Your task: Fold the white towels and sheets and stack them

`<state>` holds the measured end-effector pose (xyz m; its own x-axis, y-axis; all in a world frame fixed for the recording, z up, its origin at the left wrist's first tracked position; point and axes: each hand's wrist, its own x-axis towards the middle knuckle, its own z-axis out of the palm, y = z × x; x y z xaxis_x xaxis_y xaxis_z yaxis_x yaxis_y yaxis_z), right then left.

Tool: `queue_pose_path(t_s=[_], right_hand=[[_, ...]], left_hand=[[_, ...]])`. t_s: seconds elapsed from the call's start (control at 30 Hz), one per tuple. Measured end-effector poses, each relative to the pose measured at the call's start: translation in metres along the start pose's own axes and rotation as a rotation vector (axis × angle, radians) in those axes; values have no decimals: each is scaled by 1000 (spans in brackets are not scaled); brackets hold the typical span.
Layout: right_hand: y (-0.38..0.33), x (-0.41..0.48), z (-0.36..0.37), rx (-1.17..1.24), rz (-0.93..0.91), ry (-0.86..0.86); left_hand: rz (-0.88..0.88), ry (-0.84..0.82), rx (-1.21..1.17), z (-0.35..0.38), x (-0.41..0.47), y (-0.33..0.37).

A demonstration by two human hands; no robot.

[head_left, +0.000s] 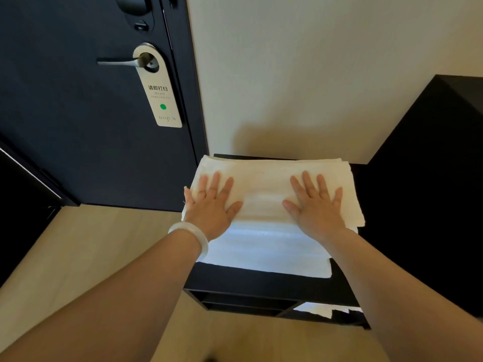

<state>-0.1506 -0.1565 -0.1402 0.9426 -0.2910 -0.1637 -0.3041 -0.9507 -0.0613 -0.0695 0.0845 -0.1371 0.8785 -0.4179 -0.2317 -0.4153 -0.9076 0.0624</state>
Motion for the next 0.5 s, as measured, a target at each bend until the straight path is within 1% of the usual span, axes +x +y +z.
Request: queue_pose_path(t_s=[0.13, 0.2, 0.37, 0.43, 0.5], right_hand=[[-3, 7, -8, 3, 8, -99], [-5, 1, -15, 15, -2, -116], [-23, -54, -17, 61, 9, -109], [-33, -83, -14, 59, 7, -159], [-41, -107, -16, 155, 12, -230]], left_hand=[[9, -43, -1, -4, 2, -1], [24, -56, 5, -12, -4, -3], [56, -69, 11, -15, -49, 8], [76, -118, 52, -13, -74, 15], [117, -169, 53, -15, -96, 24]])
